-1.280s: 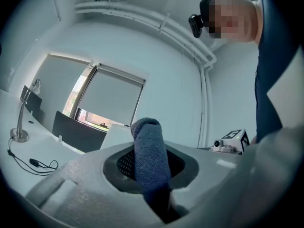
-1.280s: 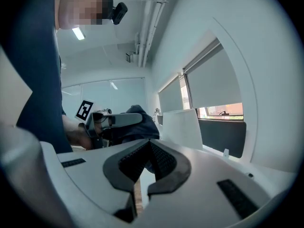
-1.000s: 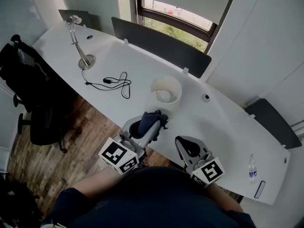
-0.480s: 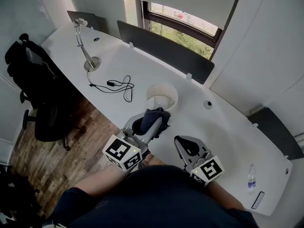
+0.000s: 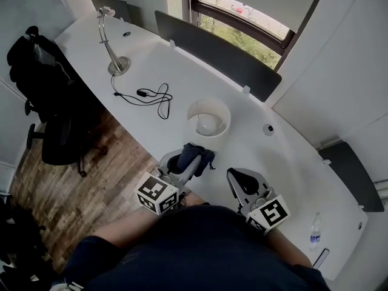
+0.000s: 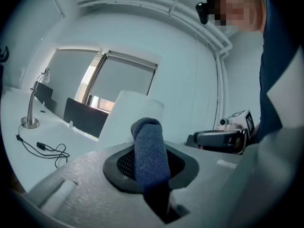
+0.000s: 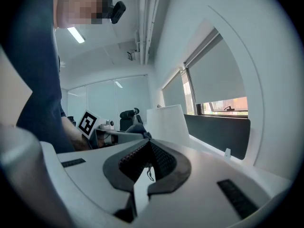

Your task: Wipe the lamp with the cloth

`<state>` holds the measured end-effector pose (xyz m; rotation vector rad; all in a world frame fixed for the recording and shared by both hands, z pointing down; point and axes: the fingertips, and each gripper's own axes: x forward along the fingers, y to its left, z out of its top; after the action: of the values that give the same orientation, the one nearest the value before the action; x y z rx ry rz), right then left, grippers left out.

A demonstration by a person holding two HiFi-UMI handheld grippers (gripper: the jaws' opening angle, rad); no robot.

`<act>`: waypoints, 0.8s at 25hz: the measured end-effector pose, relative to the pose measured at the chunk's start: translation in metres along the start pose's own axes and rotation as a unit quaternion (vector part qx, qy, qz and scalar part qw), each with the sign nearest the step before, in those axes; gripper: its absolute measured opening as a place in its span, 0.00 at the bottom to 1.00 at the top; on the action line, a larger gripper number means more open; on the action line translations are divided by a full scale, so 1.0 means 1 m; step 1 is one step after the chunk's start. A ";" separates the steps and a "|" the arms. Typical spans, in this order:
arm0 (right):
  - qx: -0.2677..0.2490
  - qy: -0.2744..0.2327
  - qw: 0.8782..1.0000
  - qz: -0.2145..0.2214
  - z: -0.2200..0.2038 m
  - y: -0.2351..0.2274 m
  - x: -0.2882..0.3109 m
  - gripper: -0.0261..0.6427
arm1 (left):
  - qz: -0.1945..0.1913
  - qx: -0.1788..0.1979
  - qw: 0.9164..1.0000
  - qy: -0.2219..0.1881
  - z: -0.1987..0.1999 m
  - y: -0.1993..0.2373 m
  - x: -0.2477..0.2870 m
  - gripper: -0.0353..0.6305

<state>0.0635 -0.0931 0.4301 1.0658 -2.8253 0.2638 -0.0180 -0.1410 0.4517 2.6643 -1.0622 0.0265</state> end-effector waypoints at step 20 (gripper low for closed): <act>-0.005 0.003 1.000 0.006 -0.003 0.005 0.009 0.06 | 0.006 -0.007 1.000 -0.002 0.018 0.017 -0.011 0.15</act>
<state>0.0537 -0.0941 0.4337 1.0456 -2.8245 0.2537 -0.0387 -0.1499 0.4367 2.6465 -1.0765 0.0171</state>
